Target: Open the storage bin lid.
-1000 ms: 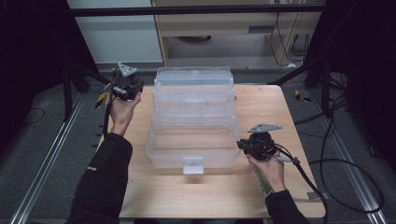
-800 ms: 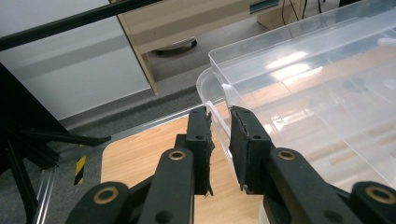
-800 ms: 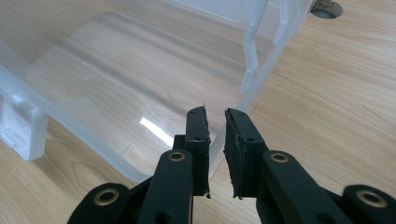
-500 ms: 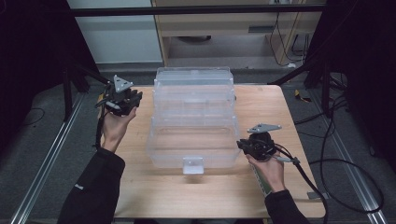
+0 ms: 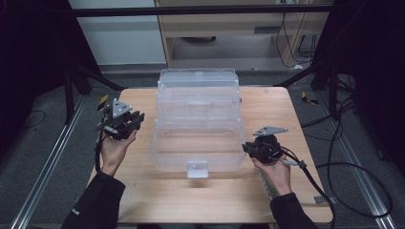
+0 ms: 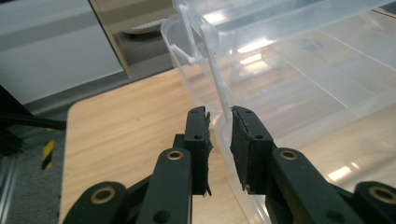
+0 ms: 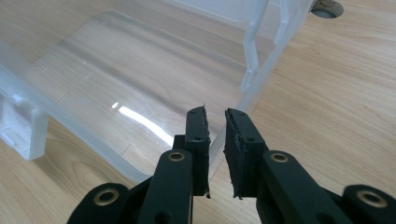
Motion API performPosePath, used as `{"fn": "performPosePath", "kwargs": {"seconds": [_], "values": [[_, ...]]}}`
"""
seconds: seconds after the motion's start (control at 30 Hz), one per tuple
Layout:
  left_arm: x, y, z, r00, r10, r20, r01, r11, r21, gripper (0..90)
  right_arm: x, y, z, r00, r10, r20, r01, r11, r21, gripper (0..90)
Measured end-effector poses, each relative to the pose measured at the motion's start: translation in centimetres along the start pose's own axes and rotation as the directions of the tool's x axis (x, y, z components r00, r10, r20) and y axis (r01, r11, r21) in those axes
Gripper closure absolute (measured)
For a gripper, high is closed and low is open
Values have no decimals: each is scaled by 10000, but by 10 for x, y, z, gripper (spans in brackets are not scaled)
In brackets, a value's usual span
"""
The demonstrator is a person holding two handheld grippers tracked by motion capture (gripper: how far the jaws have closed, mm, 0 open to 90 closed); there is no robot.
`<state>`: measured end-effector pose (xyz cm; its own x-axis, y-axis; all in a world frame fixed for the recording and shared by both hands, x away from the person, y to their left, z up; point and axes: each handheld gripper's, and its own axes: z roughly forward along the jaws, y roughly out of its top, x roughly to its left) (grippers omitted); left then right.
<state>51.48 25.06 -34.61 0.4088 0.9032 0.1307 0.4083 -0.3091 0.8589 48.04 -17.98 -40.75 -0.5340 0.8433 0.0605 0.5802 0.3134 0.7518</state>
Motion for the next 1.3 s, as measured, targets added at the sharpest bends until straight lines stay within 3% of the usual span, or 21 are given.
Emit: {"fn": "performPosePath", "kwargs": {"seconds": [0.3, 0.43, 0.97, 1.3], "values": [[-9, -27, -3, 9999, -35, 124, 32, 9998, 203, 740, 0, 0, 0, 10000, 9, -4, -9, 10000, -16, 797], [-12, -41, -2, 9992, -348, 174, 339, 9982, 488, 732, 0, 0, 0, 10000, 21, -10, -21, 10000, -15, 797], [-29, -57, 11, 9972, 42, 748, -160, 9873, 1581, 672, 0, -1, 0, 10000, 69, 5, -69, 9999, -100, 797], [-38, -64, 23, 9965, 269, 792, -430, 9769, 2092, 661, 0, -1, 0, 10000, 66, 0, -66, 9999, -131, 796]]}}
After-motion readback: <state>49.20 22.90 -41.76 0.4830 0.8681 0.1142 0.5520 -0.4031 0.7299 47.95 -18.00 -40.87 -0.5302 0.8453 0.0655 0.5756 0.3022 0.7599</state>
